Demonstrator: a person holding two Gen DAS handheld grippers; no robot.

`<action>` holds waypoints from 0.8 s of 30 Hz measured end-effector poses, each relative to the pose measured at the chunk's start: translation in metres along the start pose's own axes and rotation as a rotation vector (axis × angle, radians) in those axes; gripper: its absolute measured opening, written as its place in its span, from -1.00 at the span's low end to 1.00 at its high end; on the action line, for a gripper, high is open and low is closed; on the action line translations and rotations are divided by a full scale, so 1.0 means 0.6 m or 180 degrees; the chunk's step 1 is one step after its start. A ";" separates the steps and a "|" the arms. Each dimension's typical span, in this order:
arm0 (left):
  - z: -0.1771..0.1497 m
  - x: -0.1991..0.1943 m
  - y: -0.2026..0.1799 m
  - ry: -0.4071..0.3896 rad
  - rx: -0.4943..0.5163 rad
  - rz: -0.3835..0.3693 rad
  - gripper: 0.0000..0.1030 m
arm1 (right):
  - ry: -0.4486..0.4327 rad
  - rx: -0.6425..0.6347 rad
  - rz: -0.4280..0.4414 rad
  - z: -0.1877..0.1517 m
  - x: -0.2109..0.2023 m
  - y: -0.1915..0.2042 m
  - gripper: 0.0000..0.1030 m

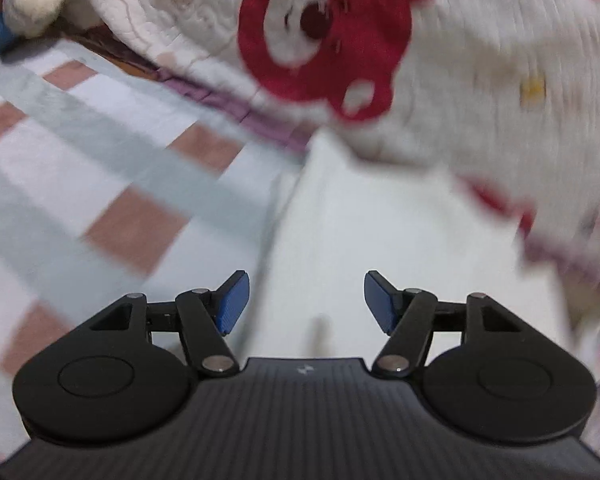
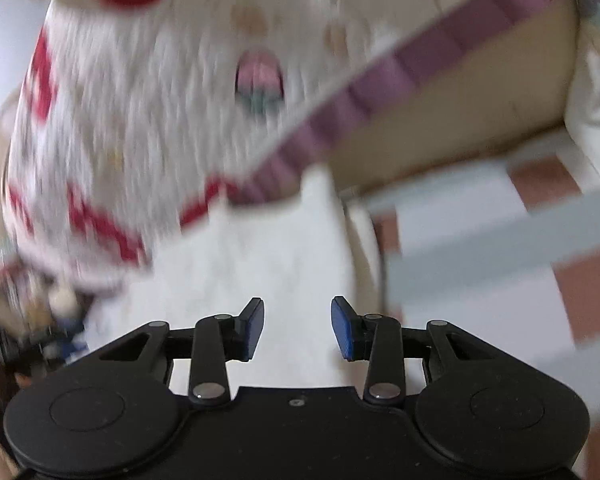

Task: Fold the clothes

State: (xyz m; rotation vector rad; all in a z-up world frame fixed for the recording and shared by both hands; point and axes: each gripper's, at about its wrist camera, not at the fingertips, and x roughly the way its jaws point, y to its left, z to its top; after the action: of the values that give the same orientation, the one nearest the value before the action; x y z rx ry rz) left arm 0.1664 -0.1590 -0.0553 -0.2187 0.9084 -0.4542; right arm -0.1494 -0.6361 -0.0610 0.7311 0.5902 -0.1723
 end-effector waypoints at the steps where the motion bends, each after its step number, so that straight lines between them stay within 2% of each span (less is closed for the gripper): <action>1: -0.023 -0.007 0.013 0.0042 0.0111 0.0046 0.24 | 0.0090 -0.0087 -0.0021 -0.025 -0.005 -0.006 -0.18; 6: -0.085 -0.038 0.096 0.0126 -0.0463 -0.0315 0.33 | 0.0183 0.0033 -0.0058 -0.089 -0.012 -0.038 -0.08; 9: -0.089 -0.046 0.105 0.0162 -0.0545 -0.0224 0.43 | 0.0180 0.0315 -0.0023 -0.112 0.003 -0.058 -0.07; 12: -0.097 -0.044 0.109 0.0198 -0.0722 -0.0275 0.43 | 0.0112 0.0950 0.0132 -0.142 0.014 -0.082 -0.03; 16: -0.114 -0.032 0.121 0.0313 -0.1362 -0.0640 0.43 | -0.0090 0.1915 0.0431 -0.191 0.014 -0.118 -0.07; 20: -0.126 -0.011 0.130 0.0456 -0.1963 -0.0984 0.43 | -0.0231 0.2504 0.0585 -0.200 0.013 -0.136 0.03; 22: -0.122 -0.007 0.126 0.0402 -0.1997 -0.0891 0.43 | -0.0284 0.2688 0.0613 -0.200 0.013 -0.141 0.12; 24: -0.115 -0.012 0.115 0.0244 -0.1861 -0.0702 0.43 | -0.0247 0.2320 0.0395 -0.177 0.013 -0.126 0.13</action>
State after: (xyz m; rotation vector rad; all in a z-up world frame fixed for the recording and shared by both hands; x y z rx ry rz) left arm 0.1271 -0.0944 -0.1174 -0.8458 1.0826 -0.3918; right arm -0.2165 -0.6202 -0.1723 1.4559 0.3984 -0.3051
